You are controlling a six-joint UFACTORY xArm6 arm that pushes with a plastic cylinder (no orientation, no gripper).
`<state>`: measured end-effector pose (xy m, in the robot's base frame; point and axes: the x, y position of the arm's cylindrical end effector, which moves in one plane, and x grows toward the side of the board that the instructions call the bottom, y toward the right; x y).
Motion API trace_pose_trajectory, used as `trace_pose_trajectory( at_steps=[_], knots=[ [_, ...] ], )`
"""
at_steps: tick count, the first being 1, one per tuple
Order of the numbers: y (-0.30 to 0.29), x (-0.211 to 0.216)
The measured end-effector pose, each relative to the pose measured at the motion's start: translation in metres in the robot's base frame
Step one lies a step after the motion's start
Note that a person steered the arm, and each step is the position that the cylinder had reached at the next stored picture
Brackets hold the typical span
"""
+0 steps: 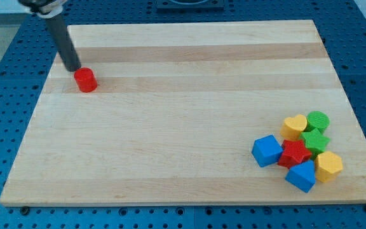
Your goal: Slide the red circle towards the blue cube
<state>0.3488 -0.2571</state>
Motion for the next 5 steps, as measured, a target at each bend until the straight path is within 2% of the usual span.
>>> trace_pose_trajectory(
  at_steps=[2,3,5],
  knots=[
    [0.076,0.043],
    [0.095,0.049],
    [0.087,0.059]
  ],
)
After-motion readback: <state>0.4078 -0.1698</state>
